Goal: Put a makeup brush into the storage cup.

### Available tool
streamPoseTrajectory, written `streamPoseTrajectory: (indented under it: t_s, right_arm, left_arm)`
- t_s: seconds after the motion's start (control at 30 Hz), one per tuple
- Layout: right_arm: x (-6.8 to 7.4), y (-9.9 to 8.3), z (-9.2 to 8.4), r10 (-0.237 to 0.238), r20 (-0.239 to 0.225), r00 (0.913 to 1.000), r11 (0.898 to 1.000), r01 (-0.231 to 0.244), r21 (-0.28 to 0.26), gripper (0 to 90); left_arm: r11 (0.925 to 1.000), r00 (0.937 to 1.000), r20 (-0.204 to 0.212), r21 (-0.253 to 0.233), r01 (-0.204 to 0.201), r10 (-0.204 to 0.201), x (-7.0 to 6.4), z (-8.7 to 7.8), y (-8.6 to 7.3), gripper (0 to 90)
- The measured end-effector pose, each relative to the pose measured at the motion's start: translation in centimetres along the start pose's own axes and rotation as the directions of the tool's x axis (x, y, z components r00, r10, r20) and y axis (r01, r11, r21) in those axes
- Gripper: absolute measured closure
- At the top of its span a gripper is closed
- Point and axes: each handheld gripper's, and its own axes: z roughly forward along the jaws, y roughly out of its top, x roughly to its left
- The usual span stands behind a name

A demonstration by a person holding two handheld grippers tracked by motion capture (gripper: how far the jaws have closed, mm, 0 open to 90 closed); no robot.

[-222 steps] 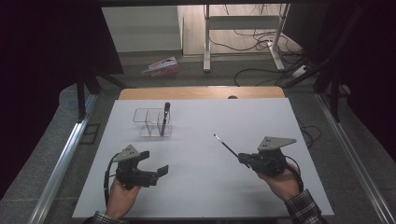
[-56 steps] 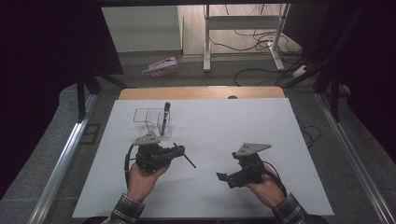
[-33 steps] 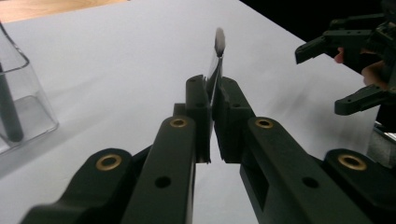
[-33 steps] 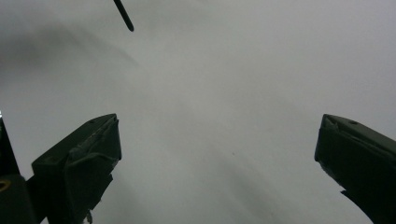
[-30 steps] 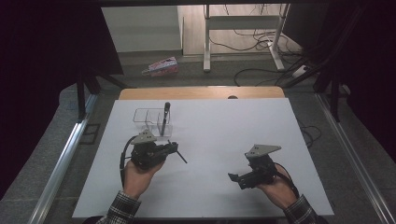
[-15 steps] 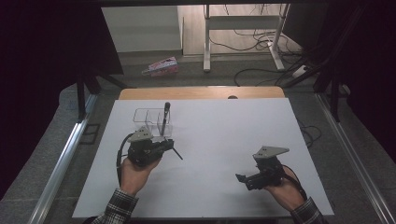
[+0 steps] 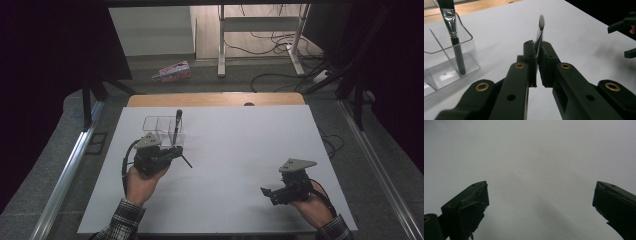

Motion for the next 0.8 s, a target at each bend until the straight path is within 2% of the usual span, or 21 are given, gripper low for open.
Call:
streamPoseTrajectory:
  t_s: [0.3, 0.57, 0.8]
  right_arm:
    - [-0.4, -0.6, -0.4, 0.008, 0.012, 0.9999, 1.0, -0.008, 0.012, 0.0]
    - [-0.5, -1.2, -0.5, -0.006, 0.026, 0.9996, 0.999, 0.005, 0.049, 0.0]
    - [-0.5, -1.6, -0.9, 0.007, 0.03, 0.9995, 0.999, -0.008, 0.047, 0.0]
  left_arm:
    - [0.9999, 0.9992, -0.04, -0.011, -0.003, 0.003, 1.0, -0.6, 0.5, 85.2]
    - [0.9998, 0.9972, -0.073, -0.015, -0.015, 0.013, 1.7, -1.0, 1.4, 85.3]
    - [0.9996, 0.9959, -0.09, -0.024, -0.011, 0.009, 2.2, -1.4, 2.2, 85.2]
